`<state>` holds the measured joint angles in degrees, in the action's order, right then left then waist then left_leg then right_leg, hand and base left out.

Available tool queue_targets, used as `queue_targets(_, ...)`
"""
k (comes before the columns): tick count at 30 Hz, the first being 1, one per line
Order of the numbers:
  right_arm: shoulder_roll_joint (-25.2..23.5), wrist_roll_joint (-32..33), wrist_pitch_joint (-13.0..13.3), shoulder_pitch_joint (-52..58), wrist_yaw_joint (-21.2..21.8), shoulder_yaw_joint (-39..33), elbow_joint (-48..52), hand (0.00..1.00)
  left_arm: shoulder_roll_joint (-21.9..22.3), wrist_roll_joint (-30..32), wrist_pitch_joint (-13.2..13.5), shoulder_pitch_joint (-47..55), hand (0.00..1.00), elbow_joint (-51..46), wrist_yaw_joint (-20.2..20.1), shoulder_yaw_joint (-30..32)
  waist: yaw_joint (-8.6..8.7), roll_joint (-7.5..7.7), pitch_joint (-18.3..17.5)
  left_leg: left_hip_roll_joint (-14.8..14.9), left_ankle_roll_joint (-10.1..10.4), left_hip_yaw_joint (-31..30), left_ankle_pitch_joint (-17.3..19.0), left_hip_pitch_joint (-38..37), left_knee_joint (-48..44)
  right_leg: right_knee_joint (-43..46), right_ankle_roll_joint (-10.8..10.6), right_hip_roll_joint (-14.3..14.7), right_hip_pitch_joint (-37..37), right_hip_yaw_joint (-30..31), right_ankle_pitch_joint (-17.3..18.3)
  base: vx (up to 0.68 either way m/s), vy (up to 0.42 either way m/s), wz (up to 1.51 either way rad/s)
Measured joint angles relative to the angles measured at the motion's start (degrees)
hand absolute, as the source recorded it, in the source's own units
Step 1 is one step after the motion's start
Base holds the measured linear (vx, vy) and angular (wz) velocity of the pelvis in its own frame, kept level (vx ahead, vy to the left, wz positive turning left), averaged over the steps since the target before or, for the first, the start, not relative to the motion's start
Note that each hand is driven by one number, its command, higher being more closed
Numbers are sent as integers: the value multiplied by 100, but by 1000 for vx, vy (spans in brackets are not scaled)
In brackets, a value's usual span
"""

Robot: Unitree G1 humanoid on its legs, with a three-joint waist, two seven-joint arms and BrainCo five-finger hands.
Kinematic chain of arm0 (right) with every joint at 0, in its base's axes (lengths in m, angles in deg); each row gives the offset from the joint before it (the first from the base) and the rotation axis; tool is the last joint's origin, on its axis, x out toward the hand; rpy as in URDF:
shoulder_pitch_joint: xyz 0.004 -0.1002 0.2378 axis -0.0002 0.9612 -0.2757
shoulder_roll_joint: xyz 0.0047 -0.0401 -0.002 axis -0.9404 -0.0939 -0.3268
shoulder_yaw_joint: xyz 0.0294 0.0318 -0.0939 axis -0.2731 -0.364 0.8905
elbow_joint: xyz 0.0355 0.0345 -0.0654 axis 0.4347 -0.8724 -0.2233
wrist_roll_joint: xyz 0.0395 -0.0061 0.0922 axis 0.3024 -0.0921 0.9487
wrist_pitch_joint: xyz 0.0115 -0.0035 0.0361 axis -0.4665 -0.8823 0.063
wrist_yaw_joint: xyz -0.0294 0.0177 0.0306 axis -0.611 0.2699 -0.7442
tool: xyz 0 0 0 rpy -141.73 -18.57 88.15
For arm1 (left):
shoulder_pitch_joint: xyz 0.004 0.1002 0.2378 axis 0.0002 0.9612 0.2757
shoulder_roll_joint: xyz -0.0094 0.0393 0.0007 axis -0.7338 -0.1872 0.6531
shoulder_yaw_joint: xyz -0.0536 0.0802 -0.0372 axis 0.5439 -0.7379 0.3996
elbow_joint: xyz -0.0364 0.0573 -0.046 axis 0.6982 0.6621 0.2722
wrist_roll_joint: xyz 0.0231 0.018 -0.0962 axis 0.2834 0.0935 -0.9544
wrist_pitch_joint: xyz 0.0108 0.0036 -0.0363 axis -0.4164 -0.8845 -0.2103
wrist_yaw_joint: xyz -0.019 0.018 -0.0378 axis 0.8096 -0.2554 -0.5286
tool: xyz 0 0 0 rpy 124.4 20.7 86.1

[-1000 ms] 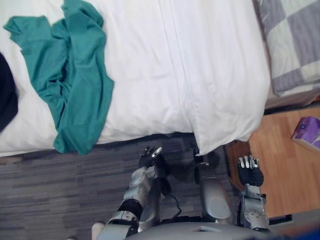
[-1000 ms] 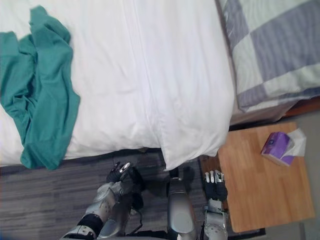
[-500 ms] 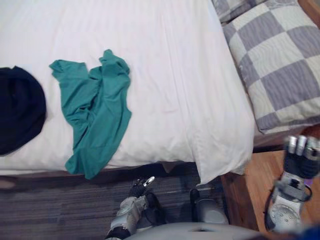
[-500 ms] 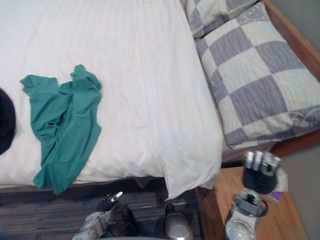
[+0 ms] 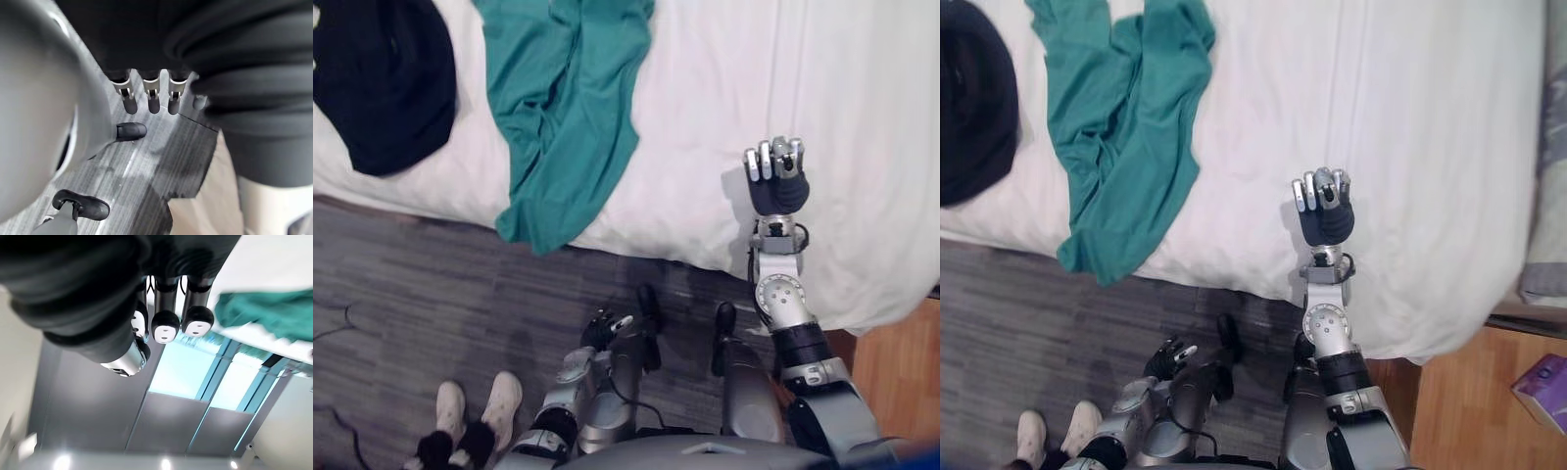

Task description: Tidy the bed and pick cloth on bed and put in laundry

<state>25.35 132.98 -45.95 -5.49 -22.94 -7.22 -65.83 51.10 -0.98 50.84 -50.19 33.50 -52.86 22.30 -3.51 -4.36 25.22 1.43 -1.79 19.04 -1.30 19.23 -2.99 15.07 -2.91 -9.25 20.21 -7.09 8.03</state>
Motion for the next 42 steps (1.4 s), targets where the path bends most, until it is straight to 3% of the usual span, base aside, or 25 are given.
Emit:
queue_targets(6, -261, 424, -8, -190, 292, 266, -220, 100, 220, -351, 35, -167, 0, -16, 144, 48, 68, -39, 114, -31, 237, 74, -165, 179, 26, 191, 7, -78, 295, 6, 8, 24, -1, 4)
queue_targets(10, -423, 419, -410, -106, 290, 583, -245, 100, 396, -456, 105, -294, 0, -19, 201, 41, 99, -56, 140, -31, 445, 100, -315, 177, 110, 261, 72, -86, 369, 14, 50, -1, -8, -1)
queue_targets(16, -662, -22, -1288, 563, -210, 1230, -421, 100, 499, -689, 114, -307, 0, -95, 302, -66, 222, -55, 141, -12, 556, 231, -590, 77, 420, 484, 152, -30, 570, 108, 107, -14, -35, -8)
queue_targets(20, -624, -954, -2179, 1274, -534, 1375, -1076, 100, 500, -891, 101, -349, 0, -97, 374, -178, 332, -54, 141, 11, 545, 241, -603, -24, 512, 575, 162, 19, 614, 192, 116, -25, -16, -15)
queue_targets(24, -391, -2008, -2449, 1809, -492, 1661, -1981, 100, 499, -915, 87, -408, 0, -46, 464, -157, 404, -52, 142, 30, 499, 225, -636, -14, 735, 652, 173, 82, 776, 199, 125, -42, -11, -3)
queue_targets(27, -269, -2284, -2353, 1921, -518, 1656, -2526, 100, 501, -946, 81, -435, 0, 8, 468, -151, 394, -36, 151, 44, 438, 223, -695, -11, 805, 617, 153, 112, 785, 195, 101, -25, -9, -1)
queue_targets(28, -254, -2257, -2121, 1859, -462, 1547, -2622, 100, 502, -945, 58, -435, 0, 8, 471, -99, 393, -22, 158, 53, 447, 224, -704, 6, 808, 579, 134, 125, 787, 201, 64, 0, 0, 0)
queue_targets(30, -243, -2176, -1913, 1837, -388, 1409, -2670, 100, 505, -944, 8, -434, 0, 8, 471, -57, 393, -22, 158, 57, 444, 227, -705, 13, 818, 549, 127, 133, 787, 205, 34, 1, -4, -3)
queue_targets(34, -193, -1690, -1131, 1833, 251, 987, -2725, 100, 528, -880, -33, -421, 0, 10, 482, 70, 362, -8, 165, 83, 409, 266, -730, 48, 847, 324, 100, 221, 764, 328, -143, 37, -6, -9)
queue_targets(35, -192, -1687, -1123, 1833, 260, 983, -2724, 100, 527, -880, -33, -421, 0, 10, 482, 71, 362, -8, 165, 83, 409, 266, -730, 47, 847, 321, 101, 222, 763, 328, -144, 86, -7, -11)
queue_targets(36, -188, -1554, -849, 1845, 582, 872, -2624, 100, 510, -861, -33, -408, 0, 9, 496, 85, 368, 10, 173, 90, 405, 267, -733, 2, 846, 255, 94, 236, 690, 336, -216, 64, -5, -9)
queue_targets(38, -170, -1519, -635, 1866, 875, 833, -2196, 100, 493, -827, -33, -387, 0, 7, 595, 92, 392, 50, 194, 97, 404, 261, -734, -80, 845, 180, 87, 250, 589, 351, -255, 73, -10, -12)
queue_targets(41, -183, -1539, -485, 1937, 1239, 866, -1001, 100, 378, -799, -34, -334, 0, 8, 716, 13, 416, 169, 210, 98, 401, 241, -732, -247, 845, 164, 91, 261, 450, 388, -261, 60, -19, -13)
queue_targets(42, -197, -1547, -484, 1954, 1349, 877, -594, 0, 307, -783, -28, -290, 0, 8, 724, -132, 433, 203, 206, 106, 400, 221, -730, -298, 845, 138, 92, 274, 377, 384, -261, 51, -24, -9)
